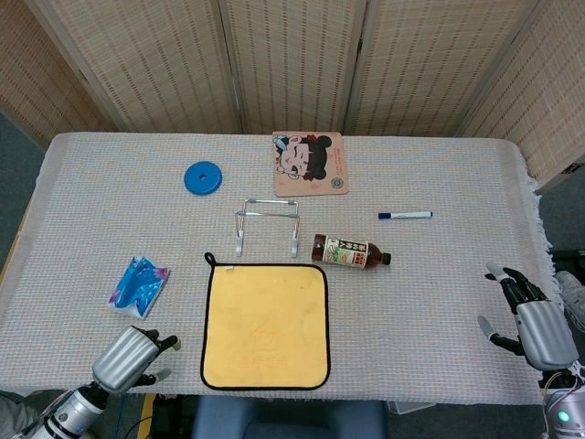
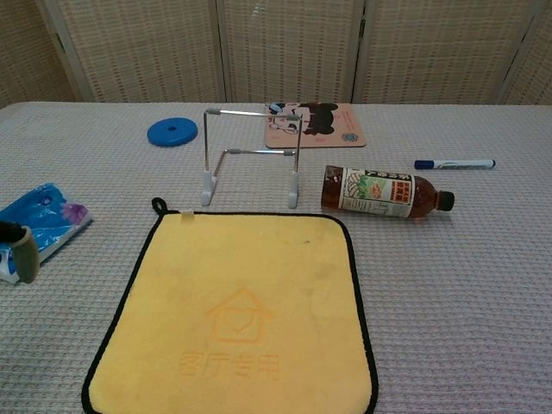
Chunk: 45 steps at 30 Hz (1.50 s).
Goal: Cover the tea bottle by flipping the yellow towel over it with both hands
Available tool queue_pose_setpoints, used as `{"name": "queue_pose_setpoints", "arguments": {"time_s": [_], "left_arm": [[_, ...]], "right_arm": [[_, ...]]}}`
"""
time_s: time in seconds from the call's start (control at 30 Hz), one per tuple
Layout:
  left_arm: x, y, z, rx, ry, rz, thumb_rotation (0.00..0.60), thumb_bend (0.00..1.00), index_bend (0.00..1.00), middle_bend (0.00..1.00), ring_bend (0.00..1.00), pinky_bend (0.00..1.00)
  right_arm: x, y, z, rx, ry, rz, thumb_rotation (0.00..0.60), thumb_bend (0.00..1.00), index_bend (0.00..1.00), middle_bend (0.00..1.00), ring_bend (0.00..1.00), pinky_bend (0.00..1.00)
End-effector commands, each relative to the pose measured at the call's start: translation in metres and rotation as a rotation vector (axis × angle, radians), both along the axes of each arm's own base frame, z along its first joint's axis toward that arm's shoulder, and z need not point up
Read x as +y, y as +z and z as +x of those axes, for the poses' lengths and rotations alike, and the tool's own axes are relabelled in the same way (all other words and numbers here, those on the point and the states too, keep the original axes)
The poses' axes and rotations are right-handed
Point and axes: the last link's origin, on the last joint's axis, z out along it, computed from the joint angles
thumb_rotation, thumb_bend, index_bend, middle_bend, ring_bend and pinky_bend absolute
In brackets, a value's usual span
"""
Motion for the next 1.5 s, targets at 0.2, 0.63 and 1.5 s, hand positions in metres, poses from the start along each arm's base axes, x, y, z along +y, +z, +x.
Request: {"name": "queue_pose_setpoints", "arguments": {"time_s": [0.2, 0.63, 1.5], "left_arm": [[0.001, -0.023, 0.005, 0.074, -0.076, -0.053, 0.6, 0.21, 0.49, 0.91, 0.75, 0.95], [-0.008, -0.066, 0.015, 0.068, -0.164, -0.157, 0.6, 0.21, 0.47, 0.91, 0.75, 0.95], [0.0, -0.092, 0.017, 0.135, -0.153, -0.134, 0.6, 0.21, 0.45, 0.91, 0.75, 0.95]], "right_arm": [[0.001, -0.003, 0.001, -0.001, 0.001, 0.012, 0.6, 0.32, 0.07, 0.25, 0.17, 0.26], [0.0, -0.004, 0.001, -0.002, 0.005, 0.018, 0.6, 0.32, 0.07, 0.25, 0.17, 0.26], [0.001, -0.002, -0.004, -0.008, -0.002, 0.013, 0.6, 0.32, 0.07, 0.25, 0.17, 0.26]]}}
